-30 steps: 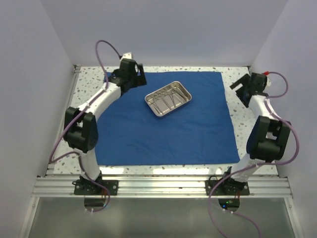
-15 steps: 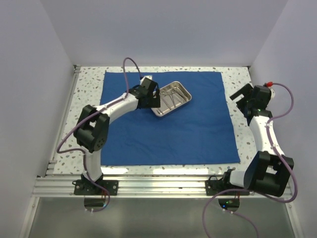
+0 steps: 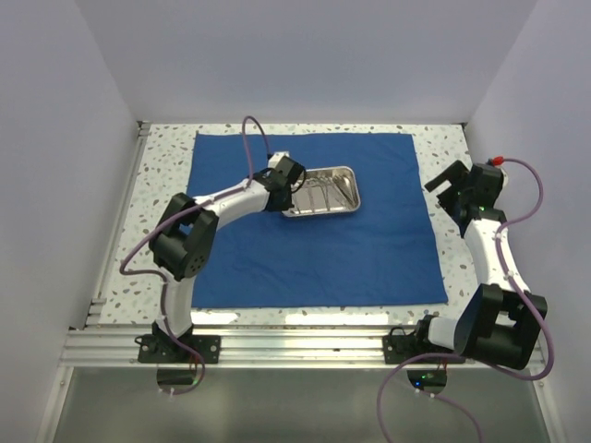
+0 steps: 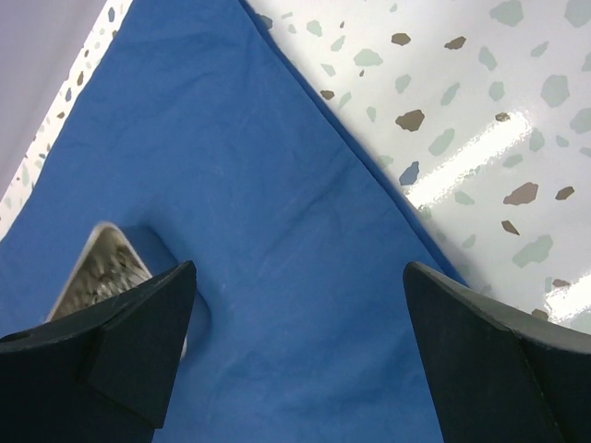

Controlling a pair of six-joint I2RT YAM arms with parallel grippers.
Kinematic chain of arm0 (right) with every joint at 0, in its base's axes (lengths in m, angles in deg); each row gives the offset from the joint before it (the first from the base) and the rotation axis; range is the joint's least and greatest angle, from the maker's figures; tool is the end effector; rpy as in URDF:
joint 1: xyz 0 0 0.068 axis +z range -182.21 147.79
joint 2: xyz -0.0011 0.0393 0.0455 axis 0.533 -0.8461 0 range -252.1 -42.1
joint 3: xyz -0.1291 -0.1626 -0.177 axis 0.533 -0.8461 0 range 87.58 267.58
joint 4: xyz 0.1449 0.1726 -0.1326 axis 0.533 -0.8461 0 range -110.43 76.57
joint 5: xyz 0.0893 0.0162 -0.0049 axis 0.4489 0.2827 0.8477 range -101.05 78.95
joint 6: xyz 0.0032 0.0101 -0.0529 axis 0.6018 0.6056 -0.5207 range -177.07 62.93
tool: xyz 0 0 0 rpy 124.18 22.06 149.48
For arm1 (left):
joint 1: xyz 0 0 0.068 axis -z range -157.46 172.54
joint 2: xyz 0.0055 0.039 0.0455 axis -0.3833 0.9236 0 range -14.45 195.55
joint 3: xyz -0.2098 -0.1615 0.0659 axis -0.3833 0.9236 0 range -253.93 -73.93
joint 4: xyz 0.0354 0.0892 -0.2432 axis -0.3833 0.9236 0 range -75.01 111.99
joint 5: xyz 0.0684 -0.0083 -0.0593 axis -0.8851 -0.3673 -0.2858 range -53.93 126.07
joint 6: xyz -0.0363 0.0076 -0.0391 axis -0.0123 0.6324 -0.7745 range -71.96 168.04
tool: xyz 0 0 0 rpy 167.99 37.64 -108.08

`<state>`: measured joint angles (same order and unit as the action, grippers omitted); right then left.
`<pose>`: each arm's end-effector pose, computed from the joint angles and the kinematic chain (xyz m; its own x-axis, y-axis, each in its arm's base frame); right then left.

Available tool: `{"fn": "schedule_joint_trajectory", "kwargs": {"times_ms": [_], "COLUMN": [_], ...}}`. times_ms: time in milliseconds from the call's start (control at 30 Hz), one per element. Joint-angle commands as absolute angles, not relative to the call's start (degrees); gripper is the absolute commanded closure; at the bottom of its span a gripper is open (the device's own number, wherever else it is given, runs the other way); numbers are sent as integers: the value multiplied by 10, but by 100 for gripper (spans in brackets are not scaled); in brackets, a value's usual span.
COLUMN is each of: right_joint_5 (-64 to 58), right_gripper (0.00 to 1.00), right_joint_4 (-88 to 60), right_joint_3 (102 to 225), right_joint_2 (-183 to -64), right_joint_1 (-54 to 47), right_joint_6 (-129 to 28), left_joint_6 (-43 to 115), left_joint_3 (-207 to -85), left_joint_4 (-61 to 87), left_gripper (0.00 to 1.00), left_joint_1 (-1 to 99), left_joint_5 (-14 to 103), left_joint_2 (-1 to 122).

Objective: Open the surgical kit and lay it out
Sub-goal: Move the container from the surgical kit.

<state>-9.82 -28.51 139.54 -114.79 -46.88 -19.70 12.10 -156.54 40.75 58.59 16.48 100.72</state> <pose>0.2717 -0.0703 0.2709 -0.3062 0.7074 -0.6371 0.5314 0.6822 0.5022 0.3528 -0.2419 0.1797 -0.7989 -0.1025 -0.5927 -0.0703 0.9945 -0.0771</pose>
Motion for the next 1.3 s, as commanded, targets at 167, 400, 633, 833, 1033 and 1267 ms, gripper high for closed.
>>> {"fn": "schedule_joint_trajectory", "kwargs": {"times_ms": [167,400,633,833,1033,1267], "right_joint_5": [-81,-79,-76,-63,-53,-40], "right_gripper": [1,1,1,1,1,1], "right_joint_4": [-267,-263,-258,-246,-246,-233], "right_joint_3": [1392,1392,1393,1398,1420,1430], "right_joint_2": [-1141,-1138,-1149,-1162,-1184,-1211], "right_joint_1": [-468,-468,-468,-468,-468,-468], "right_joint_6": [-208,-208,-205,-197,-194,-185], "left_joint_6": [132,154,237,332,407,477], "left_joint_3": [-1613,-1618,-1690,-1824,-1877,-1817], "left_joint_4": [431,415,430,486,501,458], "left_gripper": [100,100,100,100,100,100], "left_joint_1": [562,475,398,322,280,269], "left_joint_5": [114,137,141,166,154,130], "left_joint_2": [1031,1028,1056,1132,1148,1115]}}
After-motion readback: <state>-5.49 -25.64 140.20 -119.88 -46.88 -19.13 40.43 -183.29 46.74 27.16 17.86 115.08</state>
